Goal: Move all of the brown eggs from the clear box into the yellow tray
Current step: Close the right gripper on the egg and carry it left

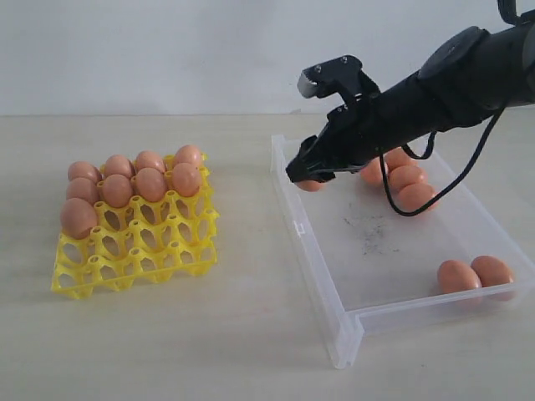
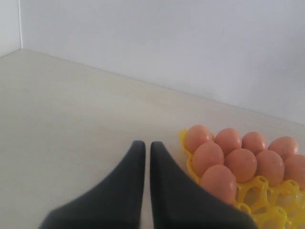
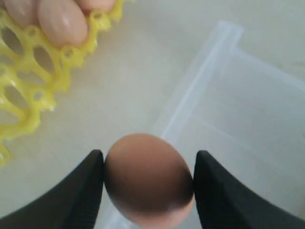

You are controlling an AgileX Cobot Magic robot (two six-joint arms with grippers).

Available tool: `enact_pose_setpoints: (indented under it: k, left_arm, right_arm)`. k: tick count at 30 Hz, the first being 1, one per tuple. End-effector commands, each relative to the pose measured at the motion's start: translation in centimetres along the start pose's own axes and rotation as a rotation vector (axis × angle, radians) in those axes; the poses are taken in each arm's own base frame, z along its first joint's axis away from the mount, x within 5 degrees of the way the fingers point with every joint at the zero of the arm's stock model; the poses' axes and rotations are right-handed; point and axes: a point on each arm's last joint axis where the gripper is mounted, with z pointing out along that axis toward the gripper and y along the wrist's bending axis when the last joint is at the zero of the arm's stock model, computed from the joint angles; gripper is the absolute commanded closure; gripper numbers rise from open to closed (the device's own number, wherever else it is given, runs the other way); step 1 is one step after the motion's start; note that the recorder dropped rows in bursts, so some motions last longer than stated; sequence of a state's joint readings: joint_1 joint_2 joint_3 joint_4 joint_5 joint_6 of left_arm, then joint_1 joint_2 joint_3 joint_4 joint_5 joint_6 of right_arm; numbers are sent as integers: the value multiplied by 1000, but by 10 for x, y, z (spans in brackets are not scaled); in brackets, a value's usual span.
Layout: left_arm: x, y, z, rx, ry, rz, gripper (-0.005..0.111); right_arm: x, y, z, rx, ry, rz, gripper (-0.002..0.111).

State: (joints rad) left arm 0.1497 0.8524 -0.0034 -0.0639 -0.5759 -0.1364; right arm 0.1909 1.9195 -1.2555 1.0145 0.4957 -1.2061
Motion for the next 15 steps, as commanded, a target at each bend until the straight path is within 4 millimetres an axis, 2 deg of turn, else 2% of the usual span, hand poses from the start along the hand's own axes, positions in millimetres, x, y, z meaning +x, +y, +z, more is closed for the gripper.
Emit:
enact_pose_setpoints:
  k: [1,5,9,15]
  left_arm:
    - [0,-1,-1,6,-6,-2,103]
    - [0,-1,-1,6,-6,-2,103]
    - [0,-1,-1,6,-6,-2,103]
    - [0,-1,-1,6,-6,-2,103]
  right_arm:
    - [-22,10,-8,-104,-216,6,108]
    - [-38,28,-14,-301,-423,-34,108]
    - [-38,42,-8,-358,-440,-137,108]
    - [-27,69,16,-443,-415,-246,108]
